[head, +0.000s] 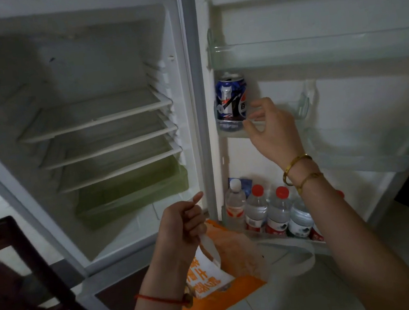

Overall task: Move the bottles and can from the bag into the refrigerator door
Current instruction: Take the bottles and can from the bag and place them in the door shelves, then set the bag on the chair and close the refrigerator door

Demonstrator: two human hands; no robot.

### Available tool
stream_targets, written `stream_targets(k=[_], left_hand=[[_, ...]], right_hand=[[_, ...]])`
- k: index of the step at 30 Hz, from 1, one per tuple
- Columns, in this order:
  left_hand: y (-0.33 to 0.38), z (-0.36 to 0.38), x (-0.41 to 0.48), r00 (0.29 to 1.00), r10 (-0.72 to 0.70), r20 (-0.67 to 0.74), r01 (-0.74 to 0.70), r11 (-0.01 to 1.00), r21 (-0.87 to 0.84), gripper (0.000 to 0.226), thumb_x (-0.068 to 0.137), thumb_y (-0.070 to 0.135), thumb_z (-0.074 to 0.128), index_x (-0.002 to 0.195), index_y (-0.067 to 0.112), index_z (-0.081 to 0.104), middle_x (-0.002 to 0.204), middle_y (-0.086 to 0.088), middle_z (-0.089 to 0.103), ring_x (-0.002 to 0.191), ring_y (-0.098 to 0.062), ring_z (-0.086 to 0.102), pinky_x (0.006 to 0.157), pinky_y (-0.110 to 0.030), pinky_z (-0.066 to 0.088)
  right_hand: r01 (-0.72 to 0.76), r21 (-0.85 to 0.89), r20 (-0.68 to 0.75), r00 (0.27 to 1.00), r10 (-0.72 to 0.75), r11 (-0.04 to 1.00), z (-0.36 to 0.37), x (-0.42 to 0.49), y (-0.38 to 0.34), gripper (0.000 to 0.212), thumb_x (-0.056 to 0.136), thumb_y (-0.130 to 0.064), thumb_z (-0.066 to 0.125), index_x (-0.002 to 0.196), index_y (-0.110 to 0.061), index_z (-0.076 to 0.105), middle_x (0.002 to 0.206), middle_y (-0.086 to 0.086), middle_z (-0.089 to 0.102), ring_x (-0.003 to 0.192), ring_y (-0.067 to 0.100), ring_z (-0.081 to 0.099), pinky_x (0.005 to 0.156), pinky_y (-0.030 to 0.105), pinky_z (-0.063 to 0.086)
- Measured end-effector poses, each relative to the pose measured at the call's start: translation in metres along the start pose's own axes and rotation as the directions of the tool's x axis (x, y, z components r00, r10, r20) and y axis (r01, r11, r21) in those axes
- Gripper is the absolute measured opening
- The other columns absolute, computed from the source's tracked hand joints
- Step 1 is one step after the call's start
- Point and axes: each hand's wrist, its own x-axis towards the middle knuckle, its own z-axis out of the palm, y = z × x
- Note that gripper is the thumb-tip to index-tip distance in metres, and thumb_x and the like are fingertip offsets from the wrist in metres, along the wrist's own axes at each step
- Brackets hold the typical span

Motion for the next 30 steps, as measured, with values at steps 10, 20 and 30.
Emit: stream_targets(k=[10,20,30], left_hand=[[-0.010,-0.019,-0.022,0.994,0.052,-0.098,-0.056,0.998,-0.040,0.027,0.094,0.005,0.029,0.107,0.004,0.053,0.047,0.006,0.031,0.030,-0.003,0.025,0.028,-0.015,0.020],[-0.010,-0.035,-0.070,0.974,0.099,-0.203,-0.113,0.992,-0.062,0.026,0.095,0.009,0.030,0.105,0.006,0.053,0.050,0.006,0.028,0.028,-0.003,0.024,0.027,-0.014,0.017],[-0.027,-0.078,-0.103,0.914,0.187,-0.359,-0.206,0.978,-0.017,0.025,0.095,0.011,0.031,0.097,0.006,0.055,0.048,0.006,0.028,0.028,-0.002,0.023,0.027,-0.014,0.017]], right_hand=[[0.209,0.201,-0.177,0.969,-0.175,0.957,0.017,-0.067,-0.001,0.011,0.090,-0.010,0.054,0.094,-0.008,0.064,0.091,0.002,0.068,0.087,0.020,0.063,0.083,0.040,0.053],[0.021,-0.120,0.790,0.607,0.083,0.993,0.109,-0.196,0.106,0.029,0.080,-0.044,0.065,0.097,-0.022,0.059,0.095,-0.003,0.064,0.088,0.015,0.064,0.073,0.029,0.052],[0.076,-0.391,0.892,0.279,0.357,0.917,0.152,-0.261,0.149,0.023,0.082,-0.035,0.064,0.095,-0.016,0.068,0.098,0.005,0.070,0.091,0.022,0.066,0.070,0.025,0.046]])
